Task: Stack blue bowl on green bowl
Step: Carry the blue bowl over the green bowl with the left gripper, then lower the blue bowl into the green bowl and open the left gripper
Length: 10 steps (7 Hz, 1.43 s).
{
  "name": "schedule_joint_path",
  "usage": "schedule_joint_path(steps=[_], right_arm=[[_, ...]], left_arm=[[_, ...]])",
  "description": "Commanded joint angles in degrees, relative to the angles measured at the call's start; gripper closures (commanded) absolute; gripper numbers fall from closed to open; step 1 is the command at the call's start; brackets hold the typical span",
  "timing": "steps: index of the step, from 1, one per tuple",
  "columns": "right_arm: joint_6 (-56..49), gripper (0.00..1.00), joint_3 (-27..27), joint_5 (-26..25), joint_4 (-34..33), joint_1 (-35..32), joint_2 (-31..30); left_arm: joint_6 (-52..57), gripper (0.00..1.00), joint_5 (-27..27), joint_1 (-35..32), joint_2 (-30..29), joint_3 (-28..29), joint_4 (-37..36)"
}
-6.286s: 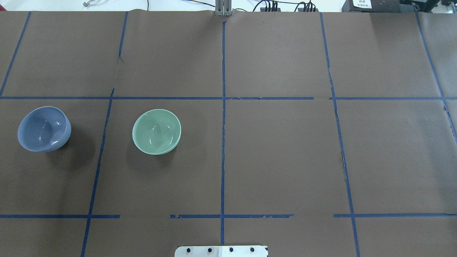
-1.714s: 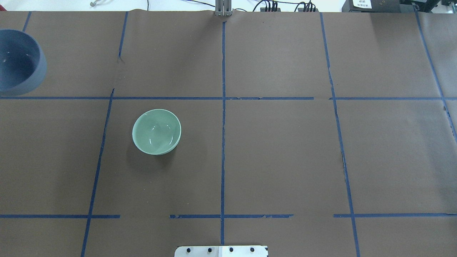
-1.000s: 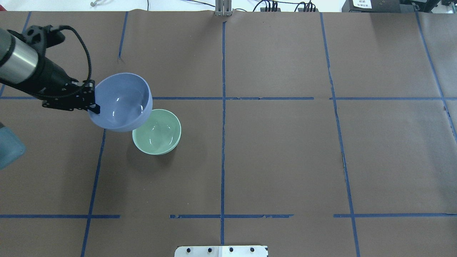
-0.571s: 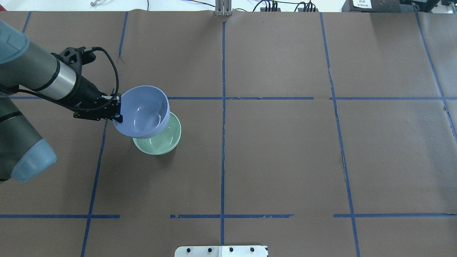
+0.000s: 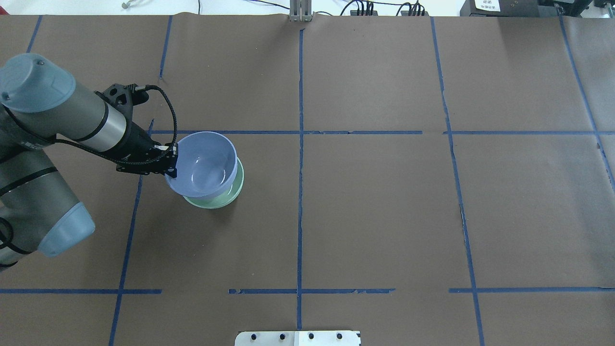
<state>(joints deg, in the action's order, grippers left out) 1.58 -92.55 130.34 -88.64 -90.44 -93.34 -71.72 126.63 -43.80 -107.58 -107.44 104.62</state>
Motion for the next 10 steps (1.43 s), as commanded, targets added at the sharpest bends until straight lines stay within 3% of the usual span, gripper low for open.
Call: schedule_joint_path(steps=[1,4,5,7,10], right_arm=[[0.0,0.0,0.0,0.0,0.0,0.0,0.0],[0.0,0.0,0.0,0.0,0.0,0.0,0.0],[0.0,0.0,0.0,0.0,0.0,0.0,0.0],[0.0,0.0,0.0,0.0,0.0,0.0,0.0],[0.0,0.0,0.0,0.1,0.0,0.0,0.0]], left_arm=[[0.0,1.0,-0.1,0.2,-0.3,1.3,0.2],[0.1,1.0,0.0,0.3,-0.4,2.0,0.8],[0.4,0.01,0.0,0.3,-0.5,3.7,3.4],[0.2,0.0,0.0,0.3,-0.2,5.4,7.8],[0.6,0.0,0.0,-0.6,0.3,1.6,7.3]])
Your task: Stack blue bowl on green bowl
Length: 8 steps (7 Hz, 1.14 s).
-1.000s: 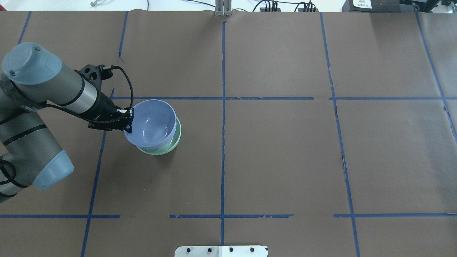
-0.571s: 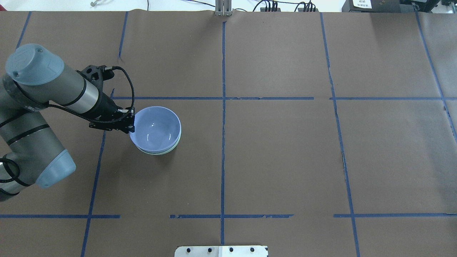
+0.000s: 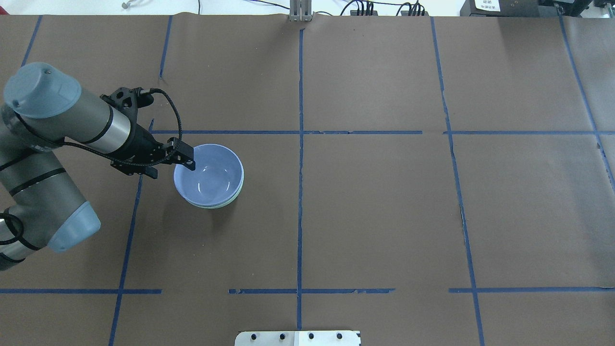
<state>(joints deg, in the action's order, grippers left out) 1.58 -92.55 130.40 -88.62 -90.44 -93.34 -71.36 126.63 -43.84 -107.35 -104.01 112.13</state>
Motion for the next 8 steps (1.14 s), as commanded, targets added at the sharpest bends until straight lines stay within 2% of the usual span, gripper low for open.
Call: schedule_joint_path(steps=[1,2,3,4,5,6,8], right_arm=[[0.0,0.0,0.0,-0.1,0.0,0.0,0.0],[0.0,0.0,0.0,0.0,0.0,0.0,0.0],[0.0,0.0,0.0,-0.1,0.0,0.0,0.0],[0.0,0.0,0.0,-0.1,0.0,0.0,0.0],[0.0,0.0,0.0,-0.1,0.0,0.0,0.0],[0.0,0.0,0.0,-0.1,-0.1,0.0,0.0],[0.0,0.0,0.0,0.0,0.0,0.0,0.0]], left_arm=[[0.3,0.0,0.0,-2.8,0.0,-2.8,-0.5],[3.6,0.0,0.1,-6.0,0.2,-4.3,-0.6],[11.8,0.0,0.3,-11.0,1.1,-5.7,-5.1],[22.4,0.0,0.4,-13.4,2.7,-8.4,-10.7],[31.4,0.0,0.4,-17.7,5.0,-9.0,-12.7],[41.1,0.0,0.4,-20.9,9.1,-8.8,-12.6],[58.0,0.0,0.5,-30.4,13.3,-4.5,-12.5]])
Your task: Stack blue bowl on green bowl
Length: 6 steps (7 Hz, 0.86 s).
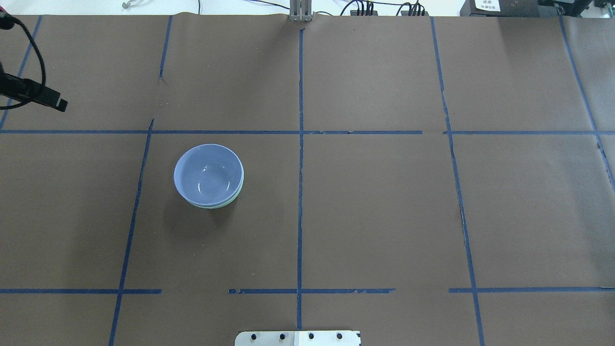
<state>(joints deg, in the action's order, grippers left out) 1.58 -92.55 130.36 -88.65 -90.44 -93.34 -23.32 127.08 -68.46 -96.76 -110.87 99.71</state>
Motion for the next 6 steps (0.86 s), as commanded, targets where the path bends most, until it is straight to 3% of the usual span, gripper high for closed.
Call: schedule_joint_path(steps=[1,2,3,4,6], right_arm=[[0.0,0.0,0.0,0.0,0.1,0.0,0.0],[0.0,0.0,0.0,0.0,0.1,0.0,0.0],[0.0,0.0,0.0,0.0,0.1,0.0,0.0],[0.0,0.0,0.0,0.1,0.0,0.0,0.0],[0.0,0.0,0.0,0.1,0.1,0.0,0.0]], left_arm=[[17.4,0.0,0.3,-9.6,4.9,5.4,0.1],[24.9,0.0,0.4,-15.3,5.2,9.3,-0.1],[30.3,0.0,4.3,-20.6,6.8,14.7,-0.4],[30.5,0.0,9.2,-21.5,10.0,17.2,0.1],[29.0,0.0,9.1,-23.8,13.0,17.6,-2.8]])
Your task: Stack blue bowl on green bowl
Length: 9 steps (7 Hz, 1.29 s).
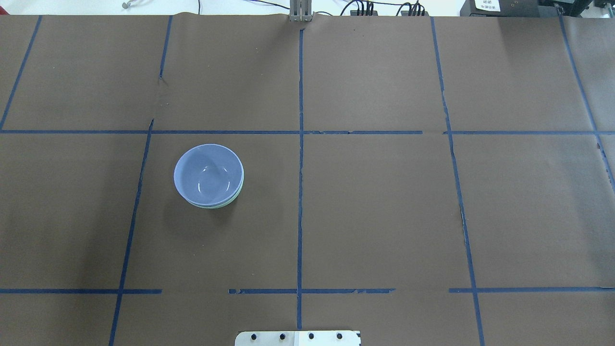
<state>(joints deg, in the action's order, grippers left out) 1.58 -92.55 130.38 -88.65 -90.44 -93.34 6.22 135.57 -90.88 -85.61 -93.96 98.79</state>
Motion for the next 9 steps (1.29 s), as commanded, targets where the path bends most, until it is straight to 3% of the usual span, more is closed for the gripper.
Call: schedule_joint_path(steps=[1,9], right_arm=[[0.0,0.0,0.0,0.0,0.0,0.0,0.0],[0.0,0.0,0.0,0.0,0.1,0.0,0.0]], left_arm=[[-0.7,0.0,0.6,-1.4,2.0,0.8,-3.6],[-4.5,0.0,0.1,-1.1,1.5,0.7,-6.2]])
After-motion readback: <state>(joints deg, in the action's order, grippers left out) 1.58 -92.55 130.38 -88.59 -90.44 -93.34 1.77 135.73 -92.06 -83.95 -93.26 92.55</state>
